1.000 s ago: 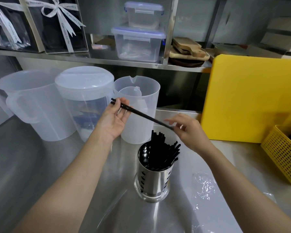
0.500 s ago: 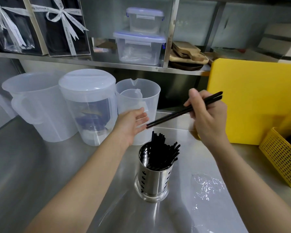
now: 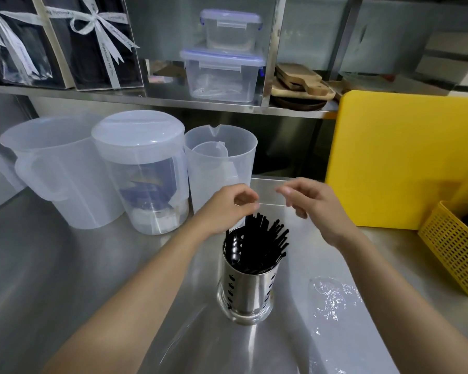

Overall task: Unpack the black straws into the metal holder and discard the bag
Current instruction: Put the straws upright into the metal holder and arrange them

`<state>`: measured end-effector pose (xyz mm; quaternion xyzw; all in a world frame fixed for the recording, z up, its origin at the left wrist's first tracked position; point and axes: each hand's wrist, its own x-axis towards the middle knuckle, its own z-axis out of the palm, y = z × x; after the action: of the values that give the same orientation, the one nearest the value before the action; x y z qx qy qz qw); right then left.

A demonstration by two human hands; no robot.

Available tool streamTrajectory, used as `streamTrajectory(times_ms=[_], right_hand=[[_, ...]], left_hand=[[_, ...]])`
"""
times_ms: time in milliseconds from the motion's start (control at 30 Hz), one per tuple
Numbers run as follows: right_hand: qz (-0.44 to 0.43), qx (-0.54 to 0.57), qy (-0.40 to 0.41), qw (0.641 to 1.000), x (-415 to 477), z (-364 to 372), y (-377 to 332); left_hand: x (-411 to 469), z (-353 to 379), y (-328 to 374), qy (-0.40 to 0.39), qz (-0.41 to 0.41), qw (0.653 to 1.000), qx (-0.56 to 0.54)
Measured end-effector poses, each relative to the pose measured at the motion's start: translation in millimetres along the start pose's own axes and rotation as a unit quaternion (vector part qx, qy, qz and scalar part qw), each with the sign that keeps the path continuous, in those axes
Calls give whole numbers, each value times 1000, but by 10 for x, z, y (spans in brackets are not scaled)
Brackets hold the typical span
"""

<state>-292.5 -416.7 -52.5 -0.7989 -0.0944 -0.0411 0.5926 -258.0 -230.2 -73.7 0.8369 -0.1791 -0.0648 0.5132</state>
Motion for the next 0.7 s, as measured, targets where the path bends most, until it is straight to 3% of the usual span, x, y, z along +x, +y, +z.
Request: streamTrajectory(times_ms=[67,200,467,700], right_hand=[[51,-33,12,998,70,-27,159],[105,-69,-52,991,77,-25,309],[90,-86,-87,988,169,140,342],[70,-84,-84,990,190,170,396]], left_hand=[[20,21,-18,-8,-11,1000,-11],[52,79,-59,-57,-30,998,-1],[103,203,-48,-79,-37,990,112],[111,180,-45,-57,-54,992,104]])
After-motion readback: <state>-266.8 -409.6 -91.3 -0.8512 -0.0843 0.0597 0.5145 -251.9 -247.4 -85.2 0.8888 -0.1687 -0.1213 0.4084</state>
